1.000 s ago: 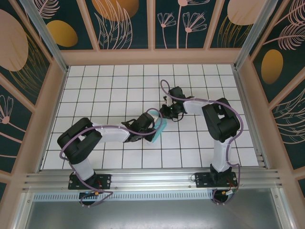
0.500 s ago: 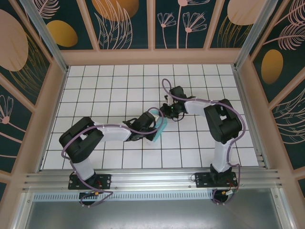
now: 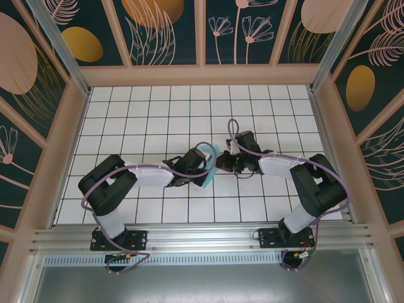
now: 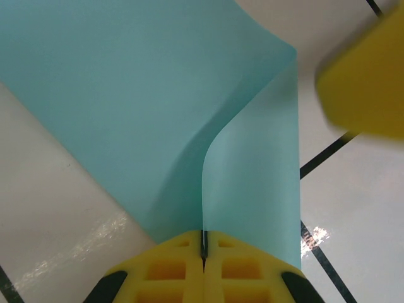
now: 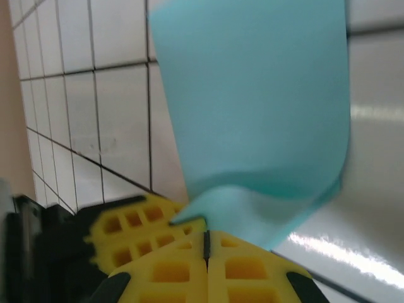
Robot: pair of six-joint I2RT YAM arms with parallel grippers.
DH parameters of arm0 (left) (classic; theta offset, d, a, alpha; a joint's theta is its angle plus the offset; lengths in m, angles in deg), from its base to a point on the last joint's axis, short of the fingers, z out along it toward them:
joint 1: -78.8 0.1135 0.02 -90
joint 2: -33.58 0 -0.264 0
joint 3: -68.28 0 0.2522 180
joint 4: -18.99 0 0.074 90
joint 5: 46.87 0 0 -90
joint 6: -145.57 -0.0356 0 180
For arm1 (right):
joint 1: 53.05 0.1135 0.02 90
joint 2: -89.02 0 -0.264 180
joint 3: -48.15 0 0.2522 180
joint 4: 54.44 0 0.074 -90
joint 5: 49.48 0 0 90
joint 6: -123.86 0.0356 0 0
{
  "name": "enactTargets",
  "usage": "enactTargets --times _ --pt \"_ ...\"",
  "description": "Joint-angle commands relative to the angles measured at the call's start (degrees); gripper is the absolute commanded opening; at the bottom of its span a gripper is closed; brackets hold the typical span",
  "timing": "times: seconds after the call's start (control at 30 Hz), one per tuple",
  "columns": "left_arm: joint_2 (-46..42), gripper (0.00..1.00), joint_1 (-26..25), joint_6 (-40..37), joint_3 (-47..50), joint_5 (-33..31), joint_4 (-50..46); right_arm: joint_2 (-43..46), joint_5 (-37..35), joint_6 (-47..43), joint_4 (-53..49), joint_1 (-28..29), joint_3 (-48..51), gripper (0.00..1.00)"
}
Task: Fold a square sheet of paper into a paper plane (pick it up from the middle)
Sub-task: Third fold the triangle at the center of the table.
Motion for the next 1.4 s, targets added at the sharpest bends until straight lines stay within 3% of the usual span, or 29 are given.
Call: enactTargets --times 0.0,0.73,1.07,1.37 --pt "1.5 0.0 0.3 -0.7 0.1 0.5 -1.6 0.2 3.9 5.0 9.8 0.6 2.8 0.01" --pt "2.2 0.0 0.3 -1.4 -0.2 -0.2 -3.1 -12.0 2.1 3.6 14.8 0.9 2.7 0.01" --pt "2.1 0.0 0.3 -1.3 -0.1 -0.6 -3.7 -4.3 2.7 2.2 11.0 -1.5 1.8 0.04" --pt "1.7 0.0 0.3 -1.2 -0.2 -0.9 -4.2 -8.9 -0.7 0.9 7.1 -2.3 -0.4 0.04"
